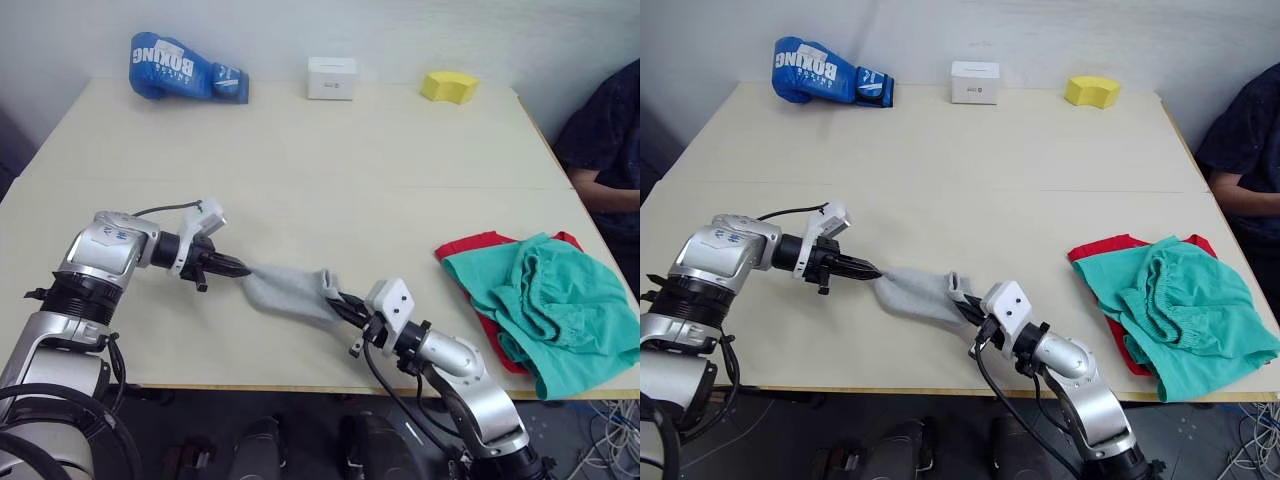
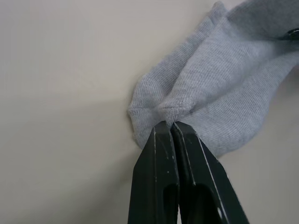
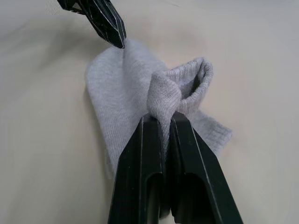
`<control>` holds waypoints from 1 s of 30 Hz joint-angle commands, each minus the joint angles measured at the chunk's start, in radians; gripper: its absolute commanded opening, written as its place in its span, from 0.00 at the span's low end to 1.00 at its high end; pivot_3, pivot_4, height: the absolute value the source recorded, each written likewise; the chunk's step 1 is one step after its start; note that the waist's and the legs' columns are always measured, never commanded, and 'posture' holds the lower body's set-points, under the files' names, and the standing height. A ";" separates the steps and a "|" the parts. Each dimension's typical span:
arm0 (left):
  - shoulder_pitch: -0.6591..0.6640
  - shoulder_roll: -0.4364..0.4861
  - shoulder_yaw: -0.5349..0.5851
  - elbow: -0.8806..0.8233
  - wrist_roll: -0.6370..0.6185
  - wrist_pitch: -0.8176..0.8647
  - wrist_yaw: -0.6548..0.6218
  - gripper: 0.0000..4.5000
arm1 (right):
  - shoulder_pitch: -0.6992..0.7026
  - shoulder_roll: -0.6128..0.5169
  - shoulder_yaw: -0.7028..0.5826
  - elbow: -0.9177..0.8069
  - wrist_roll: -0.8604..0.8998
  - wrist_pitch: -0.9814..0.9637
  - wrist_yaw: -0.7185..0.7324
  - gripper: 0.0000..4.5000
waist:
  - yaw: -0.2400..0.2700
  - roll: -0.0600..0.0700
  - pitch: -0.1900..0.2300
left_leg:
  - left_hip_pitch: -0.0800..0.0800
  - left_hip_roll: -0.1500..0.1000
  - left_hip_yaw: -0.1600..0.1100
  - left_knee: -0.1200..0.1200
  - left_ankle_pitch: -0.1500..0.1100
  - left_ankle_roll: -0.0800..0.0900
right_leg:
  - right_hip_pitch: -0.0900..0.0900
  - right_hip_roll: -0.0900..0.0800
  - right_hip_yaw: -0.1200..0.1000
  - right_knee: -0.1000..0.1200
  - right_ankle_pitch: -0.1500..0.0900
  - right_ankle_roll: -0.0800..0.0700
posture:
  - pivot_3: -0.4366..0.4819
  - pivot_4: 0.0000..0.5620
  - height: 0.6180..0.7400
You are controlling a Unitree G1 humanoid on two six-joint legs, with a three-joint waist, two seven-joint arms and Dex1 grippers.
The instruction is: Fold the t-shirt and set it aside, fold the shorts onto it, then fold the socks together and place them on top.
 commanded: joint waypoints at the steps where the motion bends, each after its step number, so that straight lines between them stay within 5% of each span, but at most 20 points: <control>1: -0.002 -0.002 0.044 -0.021 0.013 -0.009 0.029 0.01 | -0.029 -0.003 -0.007 0.041 -0.003 -0.038 0.004 0.00 | 0.000 0.000 0.000 | 0.000 0.000 0.000 0.000 0.000 0.000 | 0.000 0.000 0.000 0.000 0.000 0.000 | 0.48 0.27 1.00; 7: 0.018 -0.004 0.062 -0.058 0.004 0.025 0.044 0.01 | -0.031 0.013 -0.018 0.075 0.055 -0.002 0.016 0.00 | -0.001 0.000 0.000 | 0.001 0.000 0.000 0.001 0.002 -0.003 | 0.000 0.000 0.000 0.002 0.000 0.000 | 0.48 0.27 1.00; 15: 0.095 -0.001 0.194 -0.098 -0.014 -0.104 0.127 0.46 | -0.016 -0.010 -0.059 0.049 0.052 -0.047 0.000 0.53 | -0.001 0.000 0.000 | 0.002 0.000 0.000 0.001 0.002 -0.002 | 0.001 0.000 0.001 0.003 0.000 0.000 | 0.48 0.27 1.00; 19: 0.139 -0.046 0.348 -0.181 -0.123 -0.203 0.117 0.38 | -0.056 -0.030 -0.136 -0.003 0.152 -0.032 0.042 0.54 | 0.000 -0.001 0.000 | 0.002 0.000 -0.001 0.001 0.002 -0.001 | 0.002 -0.001 0.000 0.004 0.001 0.000 | 0.48 0.27 1.00; 22: 0.206 -0.081 0.335 -0.308 -0.156 -0.198 0.111 0.16 | -0.149 -0.044 -0.108 -0.001 0.152 -0.009 0.078 0.34 | -0.002 -0.001 0.000 | 0.003 0.000 0.000 0.001 0.003 -0.002 | 0.002 -0.001 0.000 0.003 0.001 0.000 | 0.48 0.27 1.00; 24: 0.265 -0.156 0.292 -0.375 -0.145 -0.219 0.166 0.12 | -0.234 -0.026 -0.039 0.045 0.099 -0.008 0.084 0.29 | -0.008 0.000 -0.001 | 0.004 0.000 0.000 0.000 0.003 -0.003 | 0.002 0.000 0.000 0.004 0.001 0.000 | 0.48 0.27 1.00; 26: 0.308 -0.208 0.261 -0.397 -0.097 -0.246 0.232 0.00 | -0.281 -0.006 0.024 0.110 0.051 -0.030 0.093 0.13 | -0.005 -0.001 -0.001 | 0.005 -0.001 0.002 0.001 0.004 -0.001 | 0.003 -0.001 0.002 0.005 0.001 0.001 | 0.48 0.27 1.00; 28: 0.343 -0.239 0.244 -0.381 -0.046 -0.294 0.290 0.00 | -0.305 0.017 0.058 0.193 0.012 -0.068 0.087 0.01 | -0.004 -0.003 -0.002 | 0.005 -0.001 0.001 0.001 0.004 0.000 | 0.003 0.000 0.001 0.005 0.002 0.001 | 0.48 0.27 1.00; 30: 0.375 -0.253 0.225 -0.366 -0.015 -0.336 0.319 0.00 | -0.325 0.051 0.061 0.289 -0.011 -0.109 0.060 0.01 | -0.003 -0.003 -0.002 | 0.004 0.000 0.001 0.001 0.004 -0.001 | 0.002 0.000 0.001 0.005 0.002 0.000 | 0.48 0.27 1.00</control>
